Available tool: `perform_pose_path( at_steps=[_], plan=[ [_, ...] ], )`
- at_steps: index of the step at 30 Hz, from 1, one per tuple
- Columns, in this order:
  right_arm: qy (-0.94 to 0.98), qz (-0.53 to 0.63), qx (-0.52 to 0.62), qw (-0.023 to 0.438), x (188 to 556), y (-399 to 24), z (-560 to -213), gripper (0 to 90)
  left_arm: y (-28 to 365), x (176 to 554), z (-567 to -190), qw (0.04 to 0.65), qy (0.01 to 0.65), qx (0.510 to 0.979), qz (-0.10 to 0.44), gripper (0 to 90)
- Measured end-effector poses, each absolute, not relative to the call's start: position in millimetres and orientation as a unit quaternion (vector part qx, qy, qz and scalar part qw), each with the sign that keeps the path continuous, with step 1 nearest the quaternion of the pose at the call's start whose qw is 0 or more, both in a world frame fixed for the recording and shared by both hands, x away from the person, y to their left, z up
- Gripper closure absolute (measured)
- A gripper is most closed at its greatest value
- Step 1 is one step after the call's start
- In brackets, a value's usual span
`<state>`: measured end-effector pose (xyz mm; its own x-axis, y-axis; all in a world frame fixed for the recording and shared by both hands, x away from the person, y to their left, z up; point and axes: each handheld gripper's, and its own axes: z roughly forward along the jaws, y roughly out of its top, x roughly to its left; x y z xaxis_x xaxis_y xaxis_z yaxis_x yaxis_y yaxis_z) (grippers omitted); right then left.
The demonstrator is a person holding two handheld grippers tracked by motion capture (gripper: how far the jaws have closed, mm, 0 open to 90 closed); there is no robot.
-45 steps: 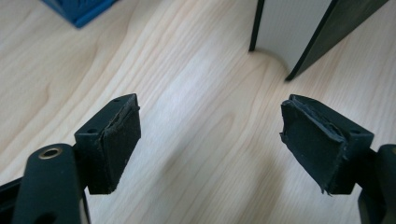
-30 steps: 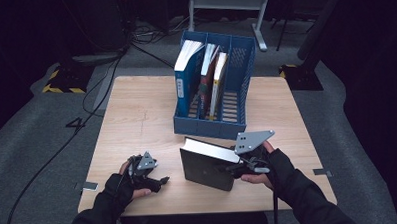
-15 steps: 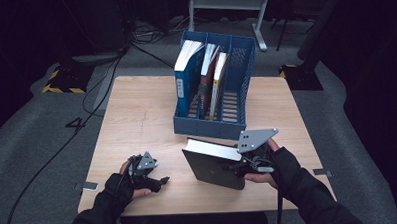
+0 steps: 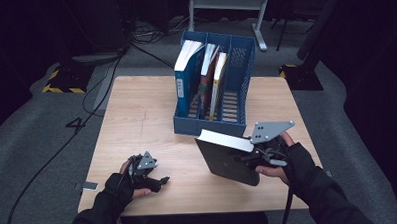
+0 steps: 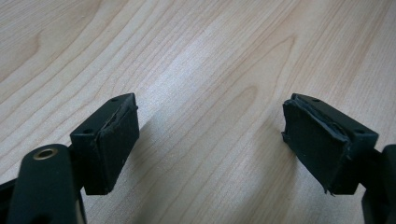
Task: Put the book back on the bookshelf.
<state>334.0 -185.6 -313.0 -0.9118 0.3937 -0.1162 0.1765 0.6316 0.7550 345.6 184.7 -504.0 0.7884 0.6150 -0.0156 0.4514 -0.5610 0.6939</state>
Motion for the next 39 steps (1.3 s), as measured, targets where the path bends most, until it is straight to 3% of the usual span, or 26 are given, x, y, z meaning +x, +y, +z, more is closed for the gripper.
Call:
perform_pose_path(
  at_steps=[21,39],
  plan=[
    [0.867,0.412,0.211,0.184,335,-220,-269,53.1,184,347,-504,0.355,0.302,0.877,0.114,17.7],
    [0.84,0.425,0.254,0.224,360,-231,-238,53.2,184,347,-504,0.356,0.303,0.877,0.114,17.6]
  ],
)
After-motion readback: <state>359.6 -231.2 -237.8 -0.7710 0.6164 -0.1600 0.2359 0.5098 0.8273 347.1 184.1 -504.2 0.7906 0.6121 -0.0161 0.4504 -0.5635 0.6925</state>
